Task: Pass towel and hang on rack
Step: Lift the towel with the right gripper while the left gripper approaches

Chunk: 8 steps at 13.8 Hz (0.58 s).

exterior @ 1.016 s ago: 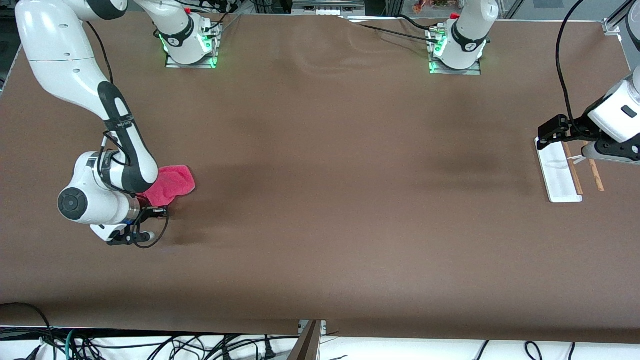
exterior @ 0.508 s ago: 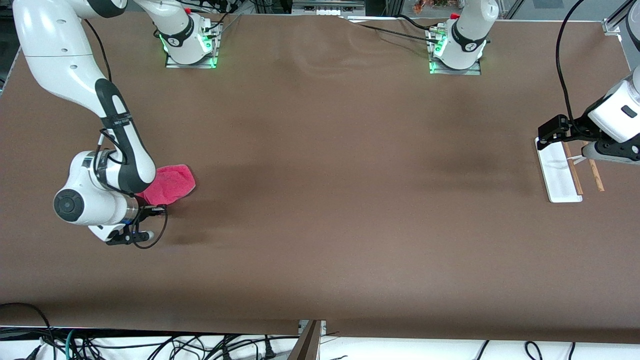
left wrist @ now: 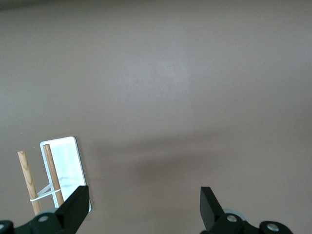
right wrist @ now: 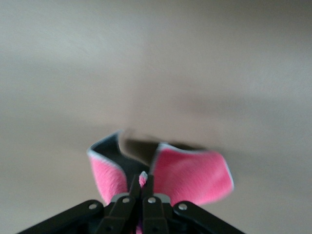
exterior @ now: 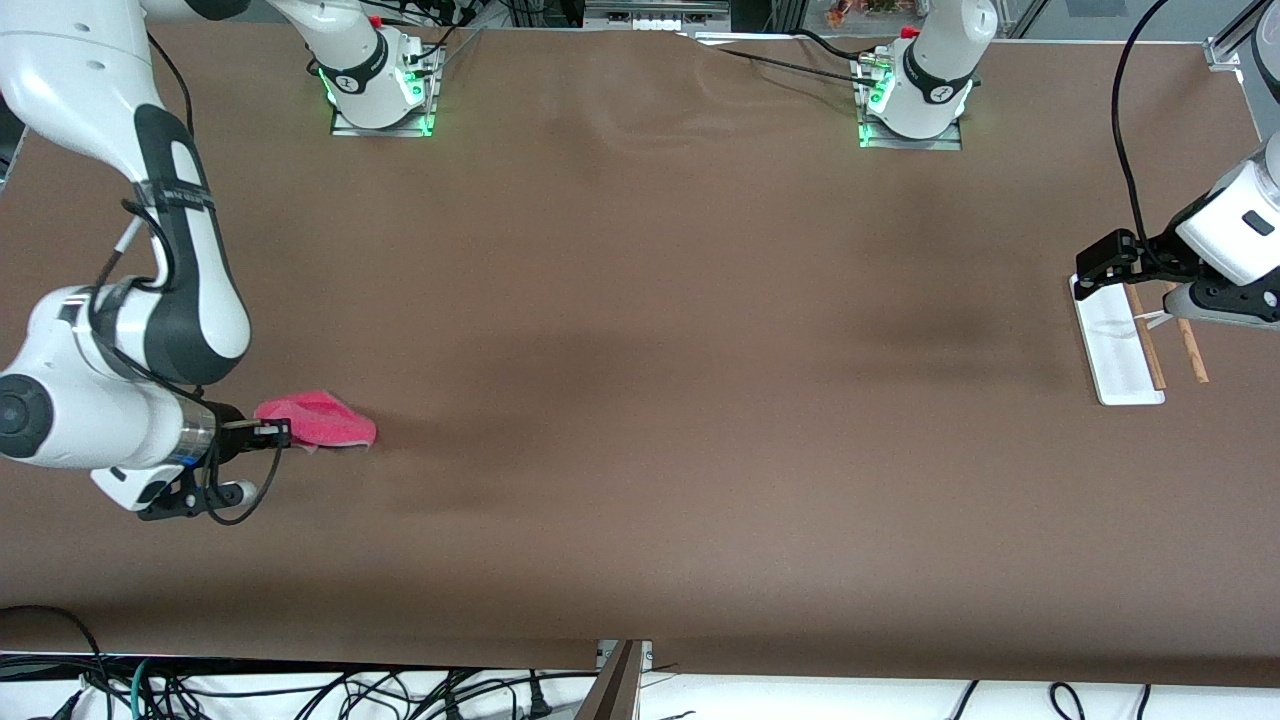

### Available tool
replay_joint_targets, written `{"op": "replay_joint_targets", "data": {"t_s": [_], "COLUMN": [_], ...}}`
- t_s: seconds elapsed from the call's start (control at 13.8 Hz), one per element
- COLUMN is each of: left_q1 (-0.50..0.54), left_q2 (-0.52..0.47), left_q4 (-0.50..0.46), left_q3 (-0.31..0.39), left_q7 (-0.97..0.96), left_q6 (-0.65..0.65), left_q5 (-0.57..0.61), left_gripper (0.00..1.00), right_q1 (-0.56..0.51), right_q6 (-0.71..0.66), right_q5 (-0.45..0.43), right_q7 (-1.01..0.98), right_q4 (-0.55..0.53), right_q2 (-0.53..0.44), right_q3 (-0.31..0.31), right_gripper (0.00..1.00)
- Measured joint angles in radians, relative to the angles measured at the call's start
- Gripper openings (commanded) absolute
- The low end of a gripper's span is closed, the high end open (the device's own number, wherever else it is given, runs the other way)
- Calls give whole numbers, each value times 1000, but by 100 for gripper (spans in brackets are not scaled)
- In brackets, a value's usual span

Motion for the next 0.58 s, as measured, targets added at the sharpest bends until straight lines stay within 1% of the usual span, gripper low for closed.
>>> {"op": "replay_joint_targets", "data": {"t_s": [0.15,0.29,0.44,0.58], "left_q1": [0,0,0,0], "left_q2": [0,0,0,0], "left_q4": [0,0,0,0], "left_q3": [0,0,0,0], "left_q7": [0,0,0,0], "left_q6": [0,0,0,-1], "left_q5": [0,0,0,-19], "left_gripper": [100,100,100,100], "right_q1": [0,0,0,1], "right_q6": [-55,-93,-102,-93], "right_q5": [0,1,2,3], "right_q7": [-2,-5,-6,-5], "right_q4": [55,85,92,94], "right_q2": [-28,-63,-91,-99], "right_q3": [11,23,41,79], "right_gripper": [0,0,0,0]}}
